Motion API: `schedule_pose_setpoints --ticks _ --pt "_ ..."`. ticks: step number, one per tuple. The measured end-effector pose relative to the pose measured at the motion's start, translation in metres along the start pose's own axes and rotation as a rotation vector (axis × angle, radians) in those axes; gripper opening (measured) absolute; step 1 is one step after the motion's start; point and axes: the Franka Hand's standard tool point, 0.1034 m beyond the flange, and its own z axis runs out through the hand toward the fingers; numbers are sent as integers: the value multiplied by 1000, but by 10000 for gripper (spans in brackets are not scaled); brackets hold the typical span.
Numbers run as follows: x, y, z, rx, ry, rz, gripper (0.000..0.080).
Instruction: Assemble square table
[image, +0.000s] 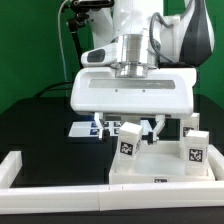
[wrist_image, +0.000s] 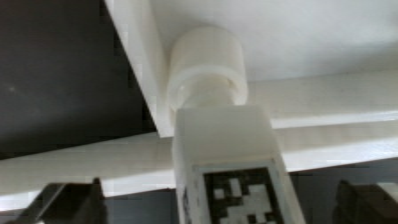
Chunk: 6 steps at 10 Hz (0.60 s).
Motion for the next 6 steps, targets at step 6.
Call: schedule_pose_setpoints --ticks 6 --pt "1 -1 -1 2 -3 1 648"
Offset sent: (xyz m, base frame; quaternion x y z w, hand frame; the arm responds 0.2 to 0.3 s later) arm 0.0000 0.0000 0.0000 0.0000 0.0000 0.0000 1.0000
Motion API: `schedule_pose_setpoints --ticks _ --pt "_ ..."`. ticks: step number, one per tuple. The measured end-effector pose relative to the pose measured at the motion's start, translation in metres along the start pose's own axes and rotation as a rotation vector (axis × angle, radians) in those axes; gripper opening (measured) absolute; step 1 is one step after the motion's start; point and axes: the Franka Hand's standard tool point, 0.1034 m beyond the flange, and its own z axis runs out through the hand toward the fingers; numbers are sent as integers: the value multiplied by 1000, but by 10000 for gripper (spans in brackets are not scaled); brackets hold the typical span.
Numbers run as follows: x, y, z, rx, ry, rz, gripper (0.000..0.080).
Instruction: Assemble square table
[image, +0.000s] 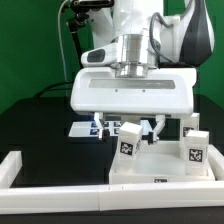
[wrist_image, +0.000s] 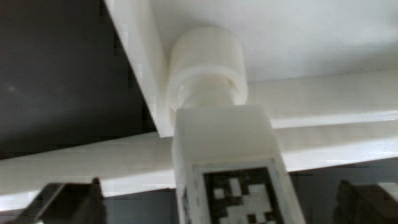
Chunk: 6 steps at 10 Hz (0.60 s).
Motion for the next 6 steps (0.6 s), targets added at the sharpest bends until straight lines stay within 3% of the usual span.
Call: schedule_pose_setpoints --ticks 1,2,3,6 --pt "0 -2 -3 24 -82 22 648" --pt "9 -3 -13 59 -156 50 648" --pt "19 0 -19 75 -169 61 649" --pt "12 -5 -18 125 -461 65 649"
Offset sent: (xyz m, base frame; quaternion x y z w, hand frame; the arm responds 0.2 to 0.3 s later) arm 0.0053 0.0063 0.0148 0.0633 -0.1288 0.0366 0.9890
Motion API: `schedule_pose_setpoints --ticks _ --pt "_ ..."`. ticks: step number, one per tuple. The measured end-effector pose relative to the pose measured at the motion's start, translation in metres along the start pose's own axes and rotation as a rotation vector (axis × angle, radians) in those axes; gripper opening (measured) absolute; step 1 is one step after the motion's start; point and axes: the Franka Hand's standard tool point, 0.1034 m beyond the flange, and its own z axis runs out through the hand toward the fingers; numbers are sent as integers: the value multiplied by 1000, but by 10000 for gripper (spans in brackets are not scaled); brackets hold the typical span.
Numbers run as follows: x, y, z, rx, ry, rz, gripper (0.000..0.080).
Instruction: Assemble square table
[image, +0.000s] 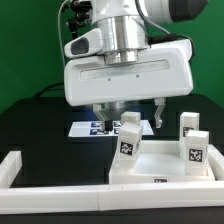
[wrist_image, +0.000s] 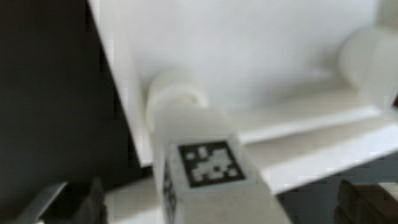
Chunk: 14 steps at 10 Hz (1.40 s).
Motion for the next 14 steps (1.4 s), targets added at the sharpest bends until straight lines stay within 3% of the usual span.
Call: schedule_pose_setpoints --ticks 2,4,7,8,9,11,14 --pt "5 0 0 -3 -75 -2 649" --pt "6 1 2 -8 -68 -2 649" --pt "5 10 12 -41 -58 7 649" --pt "5 10 12 -41 -59 17 526" --pt "5 10 12 -41 -59 18 526" --pt "4 10 13 -42 -57 139 288" --pt "4 10 13 -48 -53 343 288"
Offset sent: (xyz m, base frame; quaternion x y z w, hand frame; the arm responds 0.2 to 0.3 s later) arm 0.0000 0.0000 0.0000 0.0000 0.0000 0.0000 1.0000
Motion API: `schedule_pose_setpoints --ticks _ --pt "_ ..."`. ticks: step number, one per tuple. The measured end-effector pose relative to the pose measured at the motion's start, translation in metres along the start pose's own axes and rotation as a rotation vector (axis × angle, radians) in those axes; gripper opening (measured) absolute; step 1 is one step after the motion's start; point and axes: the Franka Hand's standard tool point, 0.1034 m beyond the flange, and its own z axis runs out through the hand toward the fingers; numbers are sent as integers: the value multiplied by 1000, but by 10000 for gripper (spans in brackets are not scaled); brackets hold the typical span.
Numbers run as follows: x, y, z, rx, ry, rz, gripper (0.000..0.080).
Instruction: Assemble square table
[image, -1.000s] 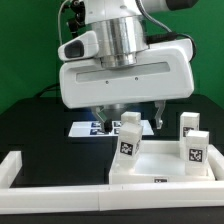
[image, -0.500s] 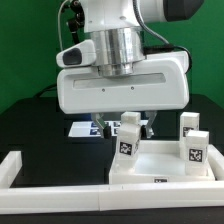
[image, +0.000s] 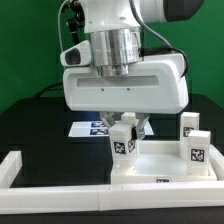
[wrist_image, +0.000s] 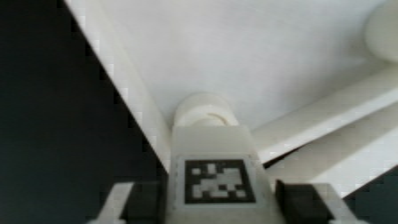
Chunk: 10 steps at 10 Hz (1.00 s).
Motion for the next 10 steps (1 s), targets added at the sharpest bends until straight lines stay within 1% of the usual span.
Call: schedule_pose_setpoints --ticks 1,3,5,8,9,10 --pt "0 0 1 -1 0 69 288" --pt "1 -4 1 3 8 300 288" --pt "1 -3 1 34 -13 532 289" --pt "3 -11 2 110 -20 941 289" --pt "2 -13 2 113 -27 1037 290" --pt "2 -13 2 113 -28 1050 290"
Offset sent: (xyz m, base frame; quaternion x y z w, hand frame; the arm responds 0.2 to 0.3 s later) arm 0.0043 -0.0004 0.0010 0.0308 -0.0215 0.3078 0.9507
